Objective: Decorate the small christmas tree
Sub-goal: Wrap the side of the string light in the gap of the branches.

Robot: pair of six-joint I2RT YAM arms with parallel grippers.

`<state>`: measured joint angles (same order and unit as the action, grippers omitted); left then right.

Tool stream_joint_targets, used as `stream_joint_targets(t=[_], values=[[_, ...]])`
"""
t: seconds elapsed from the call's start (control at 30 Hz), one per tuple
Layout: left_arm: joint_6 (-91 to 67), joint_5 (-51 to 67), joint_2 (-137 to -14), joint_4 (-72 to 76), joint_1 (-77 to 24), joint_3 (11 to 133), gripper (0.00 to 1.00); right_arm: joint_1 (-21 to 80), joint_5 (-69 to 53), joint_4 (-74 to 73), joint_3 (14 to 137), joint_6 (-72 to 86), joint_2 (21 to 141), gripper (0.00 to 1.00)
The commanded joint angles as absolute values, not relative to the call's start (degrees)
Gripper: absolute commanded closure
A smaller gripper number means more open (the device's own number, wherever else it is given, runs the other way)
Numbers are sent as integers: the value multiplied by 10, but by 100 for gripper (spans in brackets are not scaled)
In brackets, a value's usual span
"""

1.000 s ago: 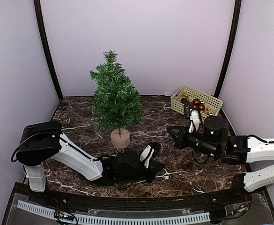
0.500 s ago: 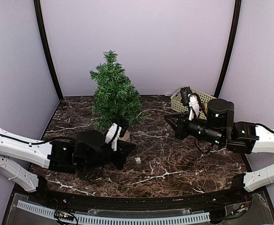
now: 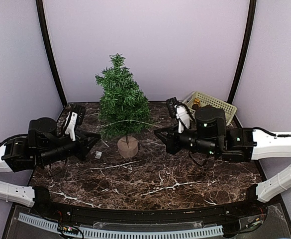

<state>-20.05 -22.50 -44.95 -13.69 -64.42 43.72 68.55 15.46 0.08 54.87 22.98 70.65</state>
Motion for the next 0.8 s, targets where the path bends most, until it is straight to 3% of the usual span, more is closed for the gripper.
stream_joint_targets(t=[0.0, 0.37, 0.77], values=[[-185, -200, -454, -195, -613, 443, 100, 692, 171, 29, 570, 250, 720, 100], [-130, -101, -531, -170, -502, 496, 100, 691, 208, 25, 582, 271, 723, 100], [-110, -42, -589, -150, -475, 502, 100, 691, 245, 17, 551, 297, 733, 100]])
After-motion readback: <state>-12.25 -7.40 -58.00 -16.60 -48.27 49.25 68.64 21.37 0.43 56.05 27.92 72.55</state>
